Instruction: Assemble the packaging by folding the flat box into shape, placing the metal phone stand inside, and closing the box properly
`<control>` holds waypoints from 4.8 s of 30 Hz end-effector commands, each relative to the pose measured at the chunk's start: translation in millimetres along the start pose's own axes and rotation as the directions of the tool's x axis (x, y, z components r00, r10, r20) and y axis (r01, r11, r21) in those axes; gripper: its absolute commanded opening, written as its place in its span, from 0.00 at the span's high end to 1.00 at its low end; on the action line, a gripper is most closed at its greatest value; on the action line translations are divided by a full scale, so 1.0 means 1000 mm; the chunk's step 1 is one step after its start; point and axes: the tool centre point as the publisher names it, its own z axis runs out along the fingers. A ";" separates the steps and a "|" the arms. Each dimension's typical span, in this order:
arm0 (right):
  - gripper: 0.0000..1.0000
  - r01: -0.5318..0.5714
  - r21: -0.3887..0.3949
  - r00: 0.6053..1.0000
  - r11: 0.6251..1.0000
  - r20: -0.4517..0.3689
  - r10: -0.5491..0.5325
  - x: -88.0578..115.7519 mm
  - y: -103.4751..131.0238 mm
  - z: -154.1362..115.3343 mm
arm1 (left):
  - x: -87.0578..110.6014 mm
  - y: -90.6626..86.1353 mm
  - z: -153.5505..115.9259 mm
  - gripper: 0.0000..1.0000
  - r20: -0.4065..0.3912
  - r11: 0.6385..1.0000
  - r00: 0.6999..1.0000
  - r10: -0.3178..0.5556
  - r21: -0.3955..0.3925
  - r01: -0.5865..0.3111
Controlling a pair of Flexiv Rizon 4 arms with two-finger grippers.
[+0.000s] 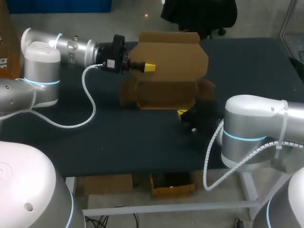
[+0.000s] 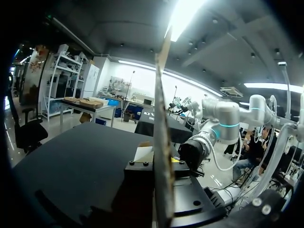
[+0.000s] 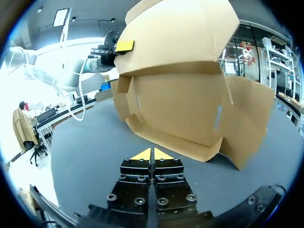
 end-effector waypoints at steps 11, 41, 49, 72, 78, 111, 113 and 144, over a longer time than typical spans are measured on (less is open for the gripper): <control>1.00 0.002 0.045 1.000 0.999 -0.020 -0.001 -0.025 -0.002 -0.060 | -0.002 0.002 0.001 1.00 -0.006 1.000 1.000 -0.001 0.000 0.001; 1.00 0.055 0.102 0.998 0.993 -0.013 -0.053 -0.071 -0.011 -0.109 | -0.002 0.002 0.001 1.00 -0.006 1.000 1.000 -0.001 0.000 0.001; 0.90 0.072 0.117 0.997 0.991 -0.026 -0.070 -0.082 -0.010 -0.102 | -0.002 0.002 0.001 1.00 -0.006 1.000 1.000 -0.001 0.000 0.001; 0.65 0.137 0.143 0.991 0.980 -0.015 -0.136 -0.119 -0.003 -0.078 | -0.002 0.002 0.001 1.00 -0.006 1.000 1.000 -0.001 0.000 0.001; 0.66 0.143 0.138 0.990 0.980 -0.018 -0.142 -0.122 -0.003 -0.066 | -0.002 0.002 0.001 1.00 -0.006 1.000 1.000 -0.001 0.000 0.001; 1.00 0.128 0.016 0.991 0.992 0.027 -0.128 -0.125 0.009 -0.035 | -0.002 0.002 0.001 1.00 -0.006 1.000 1.000 -0.001 0.000 0.001; 1.00 0.126 0.006 0.991 0.992 0.035 -0.126 -0.124 0.010 -0.036 | -0.002 0.002 0.001 1.00 -0.006 1.000 1.000 -0.001 0.000 0.001; 0.87 0.075 -0.050 0.990 0.996 0.123 -0.069 -0.096 0.004 -0.026 | -0.002 0.002 0.001 1.00 -0.006 1.000 1.000 -0.001 0.000 0.001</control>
